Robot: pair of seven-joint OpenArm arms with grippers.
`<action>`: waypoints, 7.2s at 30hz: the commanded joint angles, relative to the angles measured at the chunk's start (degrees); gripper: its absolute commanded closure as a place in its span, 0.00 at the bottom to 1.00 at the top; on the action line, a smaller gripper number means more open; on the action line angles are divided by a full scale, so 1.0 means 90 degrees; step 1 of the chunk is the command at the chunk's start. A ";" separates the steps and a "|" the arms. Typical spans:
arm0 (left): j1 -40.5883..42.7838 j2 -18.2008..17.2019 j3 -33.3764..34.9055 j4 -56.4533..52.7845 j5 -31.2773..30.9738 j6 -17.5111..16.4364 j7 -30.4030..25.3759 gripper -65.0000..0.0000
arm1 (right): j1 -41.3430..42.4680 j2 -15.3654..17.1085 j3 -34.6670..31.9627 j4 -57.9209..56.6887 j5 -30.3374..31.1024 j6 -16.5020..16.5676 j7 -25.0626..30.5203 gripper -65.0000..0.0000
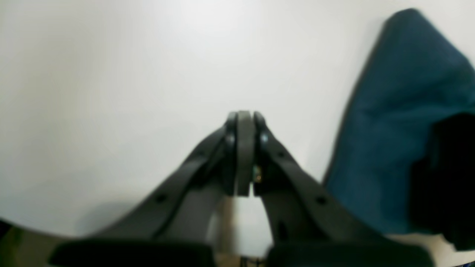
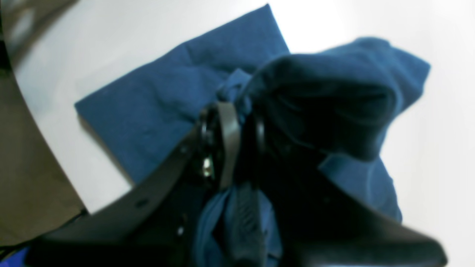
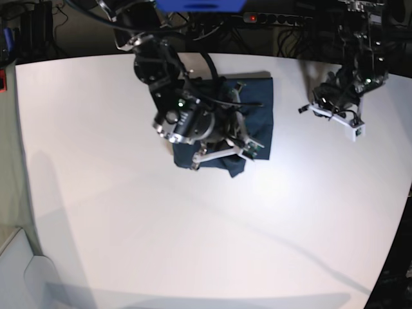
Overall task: Layout the t-shirt on the table in an organized manner, then fold the t-shirt properly
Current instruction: 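Fold the held end over the shirt toward the left gripper, then hold the folded stack with the right gripper and grasp its edge with the left, then fold the stack edge over with the left gripper and release the right, then press and square the folded shirt with the left gripper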
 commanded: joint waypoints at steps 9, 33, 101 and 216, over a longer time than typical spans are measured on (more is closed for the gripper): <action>-0.0352 0.0001 0.0107 -0.0267 -0.0091 0.0030 -0.0065 1.00 | 0.0187 -0.0088 -0.0797 0.0334 0.0099 0.0040 0.0139 1.00; -0.0577 -0.0048 0.0840 -0.0765 -0.0091 0.0030 -0.0085 1.00 | 0.0510 -0.0088 -0.1901 -0.0321 0.0108 0.0040 0.0373 1.00; -0.0089 0.0772 -0.1104 0.0075 -0.0774 -0.1162 0.0355 0.99 | 0.0324 0.1278 0.0756 -0.0721 0.1310 0.0040 0.0735 0.40; -0.6106 0.1622 0.7463 -0.5405 0.4237 -0.4776 -0.1823 1.00 | -0.0741 0.3163 0.5757 0.0129 0.1310 0.0040 0.0666 0.40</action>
